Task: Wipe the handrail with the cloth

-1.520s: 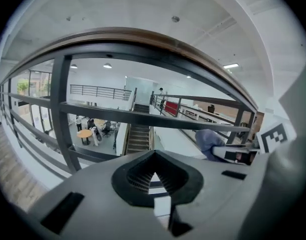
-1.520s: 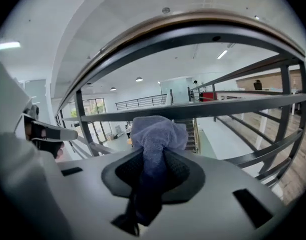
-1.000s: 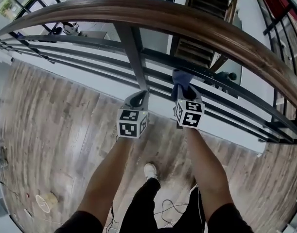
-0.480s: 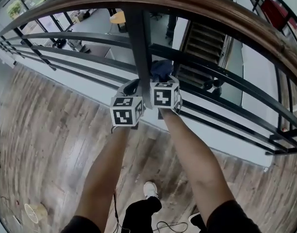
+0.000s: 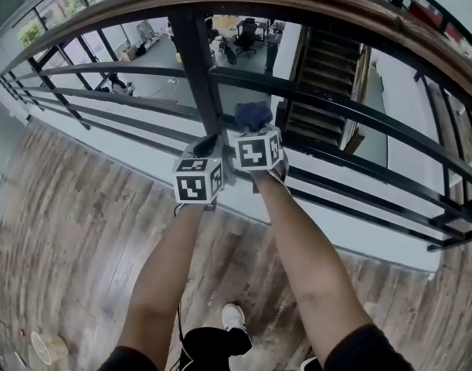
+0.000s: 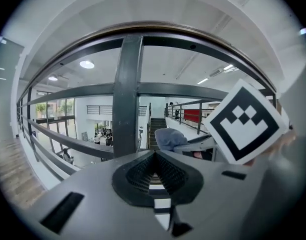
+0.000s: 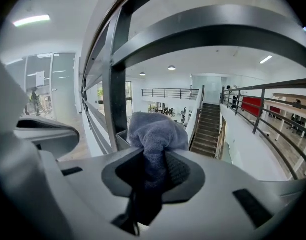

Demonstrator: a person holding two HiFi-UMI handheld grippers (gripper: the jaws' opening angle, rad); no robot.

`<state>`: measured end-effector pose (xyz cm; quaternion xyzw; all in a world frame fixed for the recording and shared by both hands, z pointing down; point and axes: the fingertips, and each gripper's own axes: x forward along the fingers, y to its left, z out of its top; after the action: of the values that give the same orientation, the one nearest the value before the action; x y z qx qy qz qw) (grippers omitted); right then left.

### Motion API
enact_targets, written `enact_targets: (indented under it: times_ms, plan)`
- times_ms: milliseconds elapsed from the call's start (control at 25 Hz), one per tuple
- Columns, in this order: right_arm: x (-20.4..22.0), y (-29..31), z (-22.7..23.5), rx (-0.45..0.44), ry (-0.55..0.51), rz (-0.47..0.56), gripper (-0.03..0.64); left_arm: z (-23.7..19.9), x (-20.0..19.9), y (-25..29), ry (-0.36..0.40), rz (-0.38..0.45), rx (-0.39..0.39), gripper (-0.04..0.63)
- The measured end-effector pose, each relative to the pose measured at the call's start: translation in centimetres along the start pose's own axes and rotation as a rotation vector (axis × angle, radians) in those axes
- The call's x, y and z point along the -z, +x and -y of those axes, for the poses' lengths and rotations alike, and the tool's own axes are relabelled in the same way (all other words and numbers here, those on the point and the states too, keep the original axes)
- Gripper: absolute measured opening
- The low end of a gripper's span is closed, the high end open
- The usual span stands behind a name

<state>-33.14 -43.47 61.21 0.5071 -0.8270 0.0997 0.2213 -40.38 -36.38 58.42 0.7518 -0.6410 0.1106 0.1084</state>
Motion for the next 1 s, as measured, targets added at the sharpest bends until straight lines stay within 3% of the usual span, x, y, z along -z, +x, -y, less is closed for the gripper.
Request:
enact_targets:
  times_ms: [400, 600, 800, 1000]
  plan:
    - [5.7, -5.4, 11.2, 0.008, 0.064, 0.004, 0.092, 11.0, -0.4, 2.1, 0.015, 0.051, -0.012, -0.002]
    - [8.8, -8.5, 16.3, 0.018, 0.063, 0.041, 0.092, 16.6, 1.3, 3.4, 0.036, 0.049, 0.027, -0.002]
    - [11.0, -10.9, 20.5, 0.000, 0.051, 0.044, 0.092, 22.1, 2.3, 4.8, 0.112, 0.060, 0.032, -0.002]
    - [12.6, -12.9, 24.2, -0.001, 0.055, 0.041, 0.092, 25.9, 1.9, 5.3, 0.108, 0.085, 0.066, -0.002]
